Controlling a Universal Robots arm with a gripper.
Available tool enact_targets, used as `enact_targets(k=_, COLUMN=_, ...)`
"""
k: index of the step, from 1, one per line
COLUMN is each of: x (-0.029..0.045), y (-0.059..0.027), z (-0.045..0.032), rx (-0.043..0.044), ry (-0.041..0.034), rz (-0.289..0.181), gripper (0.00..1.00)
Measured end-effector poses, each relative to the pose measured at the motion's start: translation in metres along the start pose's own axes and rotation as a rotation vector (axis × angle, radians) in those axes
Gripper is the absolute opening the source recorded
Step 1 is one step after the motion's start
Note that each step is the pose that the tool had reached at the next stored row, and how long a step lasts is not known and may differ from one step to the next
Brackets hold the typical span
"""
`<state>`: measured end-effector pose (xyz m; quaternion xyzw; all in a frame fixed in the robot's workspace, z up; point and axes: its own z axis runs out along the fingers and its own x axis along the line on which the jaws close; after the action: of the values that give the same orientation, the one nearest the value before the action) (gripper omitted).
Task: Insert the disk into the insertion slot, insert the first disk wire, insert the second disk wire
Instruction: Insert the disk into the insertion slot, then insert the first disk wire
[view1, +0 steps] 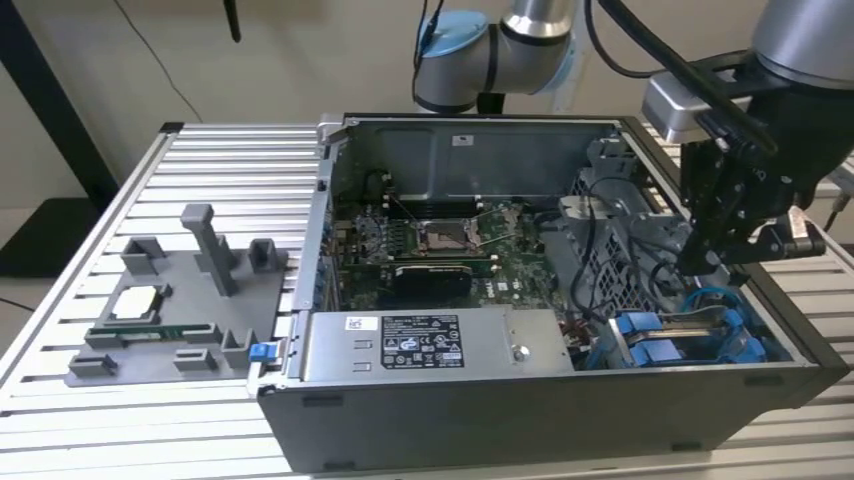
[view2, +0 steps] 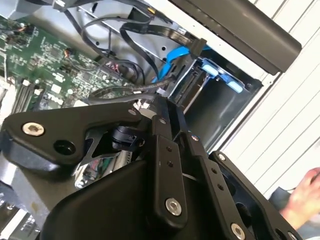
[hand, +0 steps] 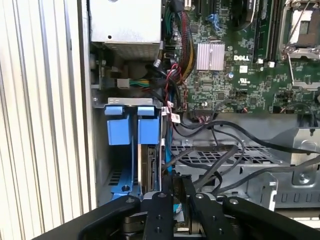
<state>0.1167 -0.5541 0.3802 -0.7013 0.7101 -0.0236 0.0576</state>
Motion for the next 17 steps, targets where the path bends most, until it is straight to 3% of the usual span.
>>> enact_targets(k=2, x=0.0001, y=-0.0002, z=0.0020, rx=0.0001, ry=0.0103, rz=-0.001, gripper=0.00)
enact_targets(k=5, x=0.0002, y=-0.0002, z=0.0059, rx=0.0002, ry=0.0200, rz=-0.002, gripper=0.00)
enact_targets(k=11, x=0.0010, y=-0.0017, z=0.0168, rx=0.0014, ry=0.0234, rz=-0.003, gripper=0.00)
enact_targets(k=17, x=0.0022, y=-0.0104, z=0.0236, rx=0.0019, ry=0.0236, rz=-0.003, gripper=0.00)
